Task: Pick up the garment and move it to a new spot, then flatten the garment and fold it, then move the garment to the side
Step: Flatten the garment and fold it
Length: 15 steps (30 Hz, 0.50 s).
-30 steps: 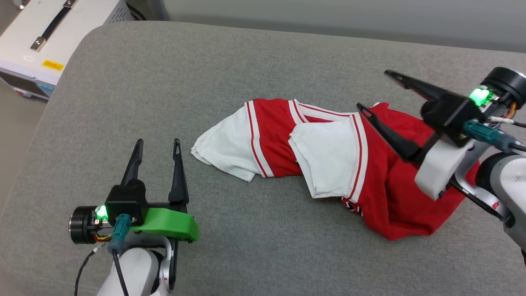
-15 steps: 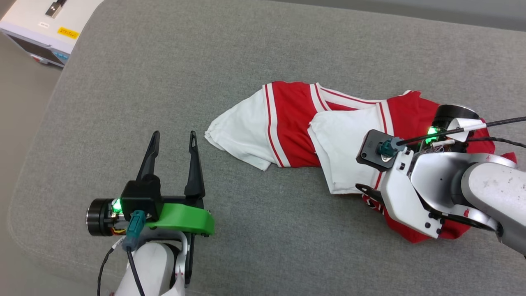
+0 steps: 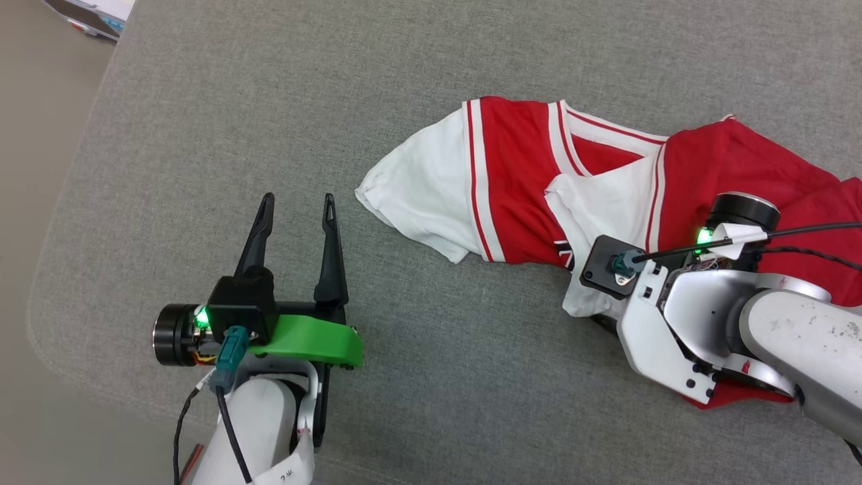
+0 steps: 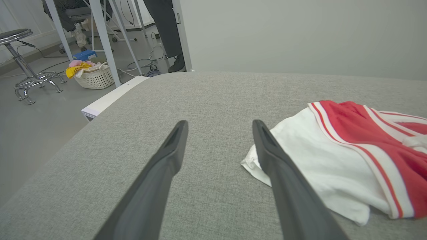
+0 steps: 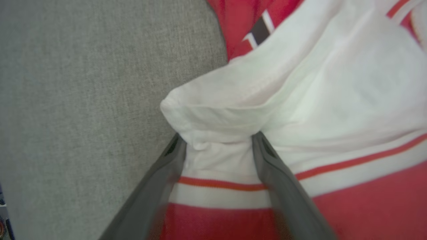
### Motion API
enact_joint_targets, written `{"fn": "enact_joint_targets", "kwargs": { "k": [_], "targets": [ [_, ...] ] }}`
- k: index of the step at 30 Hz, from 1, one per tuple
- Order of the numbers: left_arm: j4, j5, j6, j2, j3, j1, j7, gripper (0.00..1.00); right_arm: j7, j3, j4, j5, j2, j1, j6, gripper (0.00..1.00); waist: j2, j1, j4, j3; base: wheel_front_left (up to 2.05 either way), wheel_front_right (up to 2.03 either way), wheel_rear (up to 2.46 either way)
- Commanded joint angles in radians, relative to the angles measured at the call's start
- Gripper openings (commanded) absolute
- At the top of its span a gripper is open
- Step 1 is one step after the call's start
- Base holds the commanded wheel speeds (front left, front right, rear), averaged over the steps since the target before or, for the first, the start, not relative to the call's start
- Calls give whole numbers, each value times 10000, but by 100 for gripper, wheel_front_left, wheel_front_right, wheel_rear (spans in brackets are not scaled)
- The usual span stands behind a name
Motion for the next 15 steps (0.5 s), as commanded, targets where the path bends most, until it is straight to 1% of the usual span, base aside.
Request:
{"fn": "enact_joint_targets", "kwargs": {
  "k": [1, 2, 4, 9, 14, 15],
  "targets": [
    [30, 111, -5, -57, 64, -83, -57, 100, -165, 352, 422, 12, 100, 453, 4, 2, -1, 1, -98, -93, 0, 0, 0],
    [48, 125, -11, -59, 92, -55, -57, 100, -385, 352, 432, -36, 131, 380, 4, 0, -1, 1, -154, -156, 0, 0, 0],
    [89, 164, -38, -64, 143, -8, -57, 100, -1000, 352, 470, -106, 187, 195, 4, 0, -1, 1, -295, -324, 0, 0, 0],
    [159, 269, -138, -69, 298, 199, -57, 100, -2974, 283, 663, 282, 276, -147, 4, 0, -1, 1, -728, -892, 0, 0, 0],
    [193, 392, -218, -70, 492, 573, -57, 100, -4678, -720, 644, 969, 317, 360, 4, 0, -1, 1, -1221, -1465, 0, 0, 0],
    [203, 452, -264, -70, 601, 722, -57, 100, -5321, -1370, 638, 1290, 321, 819, 4, 0, -1, 1, -1426, -1664, 0, 0, 0]
  ]
}}
